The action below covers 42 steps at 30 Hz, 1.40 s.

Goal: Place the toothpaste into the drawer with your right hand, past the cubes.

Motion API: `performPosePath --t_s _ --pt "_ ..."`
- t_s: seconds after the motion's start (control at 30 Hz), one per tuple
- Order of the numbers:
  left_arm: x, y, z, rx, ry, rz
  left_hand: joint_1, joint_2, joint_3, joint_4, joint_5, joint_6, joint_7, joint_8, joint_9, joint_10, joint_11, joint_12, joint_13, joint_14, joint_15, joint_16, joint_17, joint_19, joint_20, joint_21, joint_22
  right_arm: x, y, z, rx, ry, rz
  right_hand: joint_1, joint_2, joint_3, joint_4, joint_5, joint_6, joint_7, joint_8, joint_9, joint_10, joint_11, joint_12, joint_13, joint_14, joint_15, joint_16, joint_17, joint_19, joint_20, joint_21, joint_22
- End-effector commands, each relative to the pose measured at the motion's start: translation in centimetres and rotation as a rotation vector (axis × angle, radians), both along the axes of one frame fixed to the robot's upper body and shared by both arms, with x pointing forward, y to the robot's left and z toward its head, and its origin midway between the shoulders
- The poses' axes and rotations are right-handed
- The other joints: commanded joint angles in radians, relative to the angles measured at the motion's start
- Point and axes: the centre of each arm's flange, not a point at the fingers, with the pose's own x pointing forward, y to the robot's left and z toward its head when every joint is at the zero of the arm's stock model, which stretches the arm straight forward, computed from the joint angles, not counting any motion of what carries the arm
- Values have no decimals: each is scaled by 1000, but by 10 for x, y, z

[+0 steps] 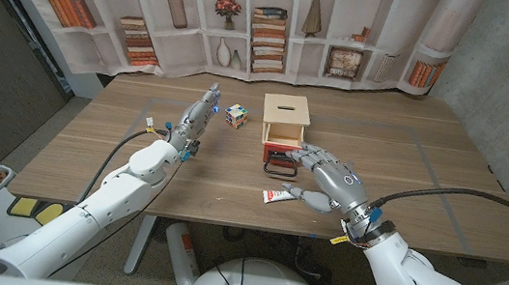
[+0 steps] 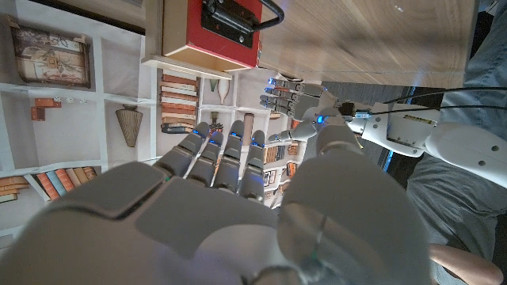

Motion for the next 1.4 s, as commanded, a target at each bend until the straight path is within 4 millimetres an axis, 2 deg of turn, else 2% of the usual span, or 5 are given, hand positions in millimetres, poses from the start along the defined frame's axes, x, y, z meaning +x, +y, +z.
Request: performPosePath --t_s 0.03,0.47,1.07,1.27,1.4 --pt "-1 1 -1 -2 0 2 2 12 -6 -1 0 6 2 -2 3 -3 5 -1 3 -4 6 -4 2 -40 -6 -2 2 2 1 -2 -14 8 -22 5 -7 3 9 8 18 -1 5 5 12 -2 6 2 -5 7 -1 4 -6 10 -4 1" --pt "-5 0 2 4 -10 7 3 13 -9 -1 0 6 2 -2 3 -2 4 -1 3 -5 4 -4 2 -41 -5 -2 2 8 1 -4 -31 24 -39 11 -9 4 12 13 23 -11 4 5 15 -6 4 1 -7 15 0 4 -9 15 -6 2" --pt "-7 5 0 -5 -9 16 4 15 -12 -1 0 7 -2 -2 3 -1 1 -1 3 -4 2 -3 2 -41 -4 -1 2 17 5 -5 -46 78 -56 18 -11 5 16 20 38 -11 5 5 25 -7 4 1 -21 20 -4 4 -23 27 -12 2" --pt "-7 7 -1 -3 -7 16 4 16 -13 -1 0 7 -2 -2 3 -2 -3 -1 3 -4 0 -3 2 -41 -3 -1 2 18 6 -7 -43 94 -66 23 -10 6 21 27 43 -16 0 5 18 -14 -4 1 -73 54 -12 5 -68 60 -23 3" --pt "-6 7 -2 -4 -3 15 5 16 -14 -1 0 8 -3 -2 3 0 -4 0 3 -4 -1 -3 2 -41 -4 -1 2 19 7 -8 -40 105 -67 25 -9 7 25 31 51 -21 -2 5 29 -21 -3 1 -97 72 -10 5 -102 104 -28 3"
